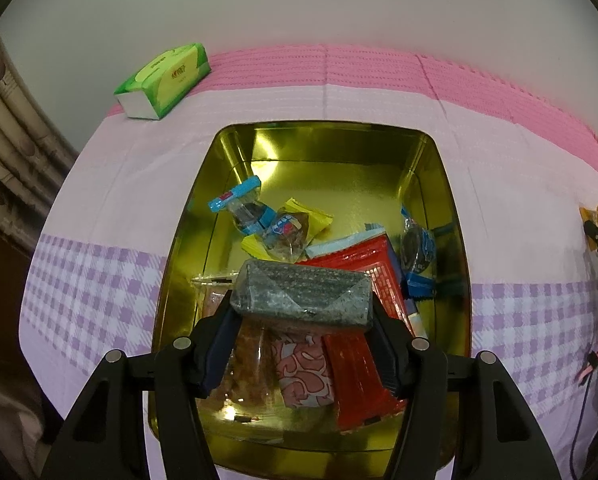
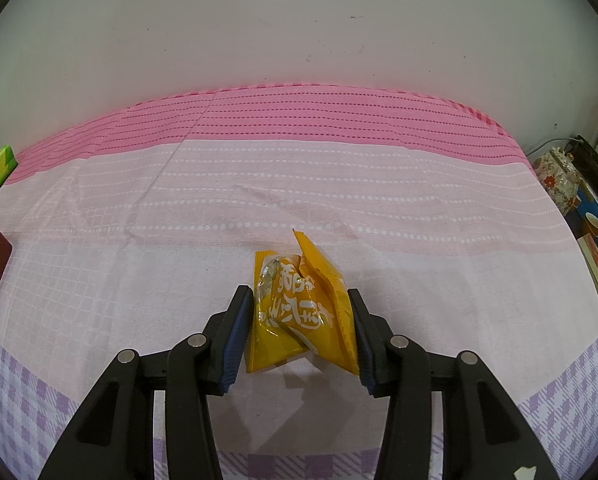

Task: Organize snacks
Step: 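Lower the grey pack into the tin and open the left gripper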

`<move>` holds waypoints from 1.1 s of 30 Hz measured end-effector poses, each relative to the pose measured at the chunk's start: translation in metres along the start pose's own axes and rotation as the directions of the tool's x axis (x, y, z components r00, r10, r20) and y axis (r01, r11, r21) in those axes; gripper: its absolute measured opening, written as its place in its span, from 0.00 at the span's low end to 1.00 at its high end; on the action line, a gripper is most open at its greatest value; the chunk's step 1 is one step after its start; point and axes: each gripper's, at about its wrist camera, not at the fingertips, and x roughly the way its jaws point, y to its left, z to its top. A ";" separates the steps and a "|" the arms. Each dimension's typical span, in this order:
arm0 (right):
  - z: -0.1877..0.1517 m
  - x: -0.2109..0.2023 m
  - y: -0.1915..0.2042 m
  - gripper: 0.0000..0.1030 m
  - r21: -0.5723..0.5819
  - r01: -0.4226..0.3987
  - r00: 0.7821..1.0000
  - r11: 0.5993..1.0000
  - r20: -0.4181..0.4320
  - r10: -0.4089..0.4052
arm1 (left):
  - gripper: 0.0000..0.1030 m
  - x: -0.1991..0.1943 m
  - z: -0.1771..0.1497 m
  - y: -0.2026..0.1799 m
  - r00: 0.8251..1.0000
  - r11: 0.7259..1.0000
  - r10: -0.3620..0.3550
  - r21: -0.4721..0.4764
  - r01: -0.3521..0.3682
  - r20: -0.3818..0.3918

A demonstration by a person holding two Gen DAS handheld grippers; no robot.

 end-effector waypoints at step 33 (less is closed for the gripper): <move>0.001 0.001 -0.004 0.45 0.014 -0.003 1.000 1.000 -0.010 0.003 | 0.65 -0.036 -0.006 0.055 0.989 0.995 0.061 -0.092 -0.048 0.135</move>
